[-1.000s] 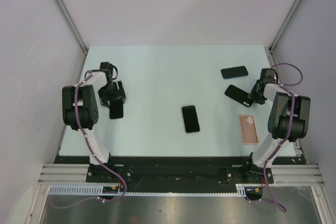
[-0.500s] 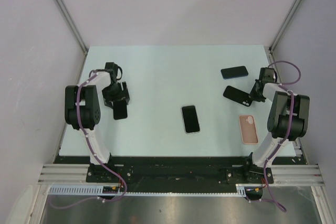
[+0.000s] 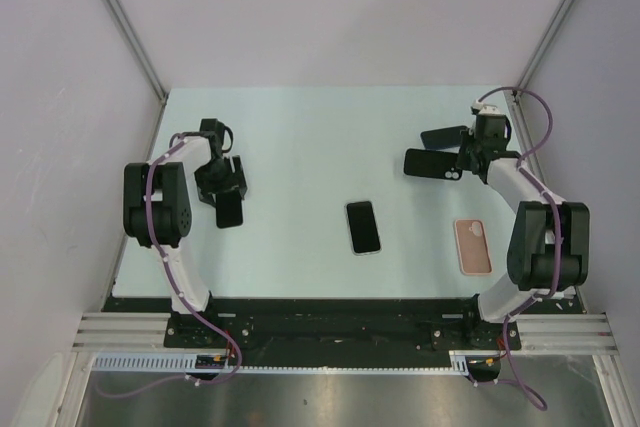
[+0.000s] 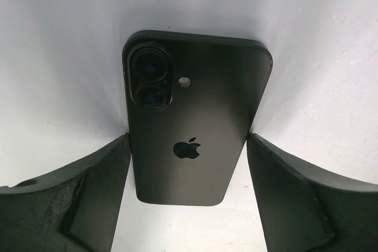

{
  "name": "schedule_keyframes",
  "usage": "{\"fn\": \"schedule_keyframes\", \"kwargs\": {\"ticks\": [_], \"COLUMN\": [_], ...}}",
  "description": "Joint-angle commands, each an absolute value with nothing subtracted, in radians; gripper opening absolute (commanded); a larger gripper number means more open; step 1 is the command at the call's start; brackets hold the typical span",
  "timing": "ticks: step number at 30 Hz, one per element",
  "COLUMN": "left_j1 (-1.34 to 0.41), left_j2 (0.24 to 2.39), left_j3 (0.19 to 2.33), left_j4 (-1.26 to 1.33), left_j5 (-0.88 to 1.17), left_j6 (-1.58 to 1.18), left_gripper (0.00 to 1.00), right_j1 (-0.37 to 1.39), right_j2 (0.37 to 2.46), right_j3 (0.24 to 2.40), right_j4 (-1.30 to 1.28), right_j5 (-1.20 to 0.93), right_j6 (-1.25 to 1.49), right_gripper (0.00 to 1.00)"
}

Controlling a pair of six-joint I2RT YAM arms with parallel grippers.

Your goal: Put the phone into the phone case

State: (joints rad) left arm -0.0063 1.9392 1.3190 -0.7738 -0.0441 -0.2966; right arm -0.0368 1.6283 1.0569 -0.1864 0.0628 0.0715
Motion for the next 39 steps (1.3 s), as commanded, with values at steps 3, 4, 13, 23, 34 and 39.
{"fn": "schedule_keyframes", "kwargs": {"ticks": [3,4,13,23,34,39], "left_j1": [-0.017,-0.017,-0.018,-0.018,-0.025,-0.029], "left_j2": [1.973,1.974,1.982,1.980,2.005,2.011], "left_j3": [1.310,1.309,1.302,1.298,1.298,1.298], "left_j4": [-0.795,-0.793,-0.788,-0.792,-0.796,-0.807], "left_j5": [0.069,0.071,0.091,0.066,0.038,0.029], "left_j6": [-0.318,-0.318,-0.314,-0.307,-0.302,-0.305], "left_gripper": [0.82,0.82,0.82,0.76,0.77,0.72], "right_j1": [0.043,0.055,0.351,0.655,0.736,0.742], "right_j2": [1.502,1.490,1.502,1.672,1.796,1.813], "right_j3": [1.077,1.077,1.068,1.066,1.081,1.081], "right_j4": [-0.124,-0.121,-0.057,0.041,0.025,0.064], "right_j5": [-0.053,-0.095,-0.487,-0.684,-0.597,-0.558], "right_j6": [-0.083,-0.110,-0.423,-0.782,-0.907,-0.887], "right_gripper": [0.00,0.00,0.00,0.00,0.00,0.08]}}
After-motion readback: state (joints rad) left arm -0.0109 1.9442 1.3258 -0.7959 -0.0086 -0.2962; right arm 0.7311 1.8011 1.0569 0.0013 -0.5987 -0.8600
